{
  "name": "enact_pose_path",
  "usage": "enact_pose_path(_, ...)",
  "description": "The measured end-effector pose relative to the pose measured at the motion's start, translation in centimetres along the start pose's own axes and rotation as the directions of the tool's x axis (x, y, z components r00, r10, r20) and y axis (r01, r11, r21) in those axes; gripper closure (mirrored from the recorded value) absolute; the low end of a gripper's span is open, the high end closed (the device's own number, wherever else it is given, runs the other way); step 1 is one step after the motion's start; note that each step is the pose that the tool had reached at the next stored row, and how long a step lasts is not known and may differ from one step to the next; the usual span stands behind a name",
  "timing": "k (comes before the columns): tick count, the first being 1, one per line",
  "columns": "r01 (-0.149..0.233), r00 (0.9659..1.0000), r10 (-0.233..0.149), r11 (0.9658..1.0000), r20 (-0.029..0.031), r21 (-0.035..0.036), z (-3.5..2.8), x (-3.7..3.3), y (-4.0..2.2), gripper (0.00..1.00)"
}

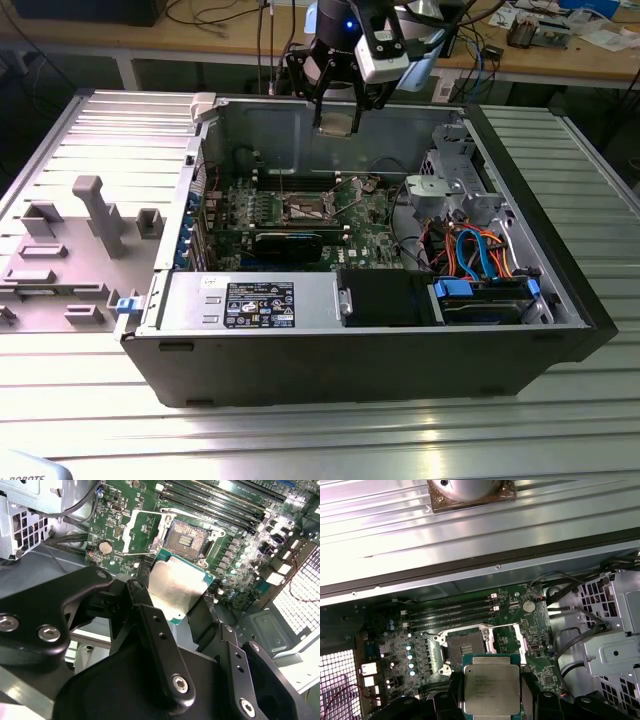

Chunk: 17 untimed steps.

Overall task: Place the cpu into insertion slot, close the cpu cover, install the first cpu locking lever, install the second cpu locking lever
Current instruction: 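Place the cpu into insertion slot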

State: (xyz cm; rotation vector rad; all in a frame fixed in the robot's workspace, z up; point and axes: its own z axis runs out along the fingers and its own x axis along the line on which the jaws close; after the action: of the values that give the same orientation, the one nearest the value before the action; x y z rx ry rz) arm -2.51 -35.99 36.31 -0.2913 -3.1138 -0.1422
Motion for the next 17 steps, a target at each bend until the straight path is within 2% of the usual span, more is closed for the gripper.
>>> enact_pose_path(17, -0.044, 0.999, 0.044, 0.9991, 0.0039, -0.001, 0.02, 0.0, 0.0, 0.45)
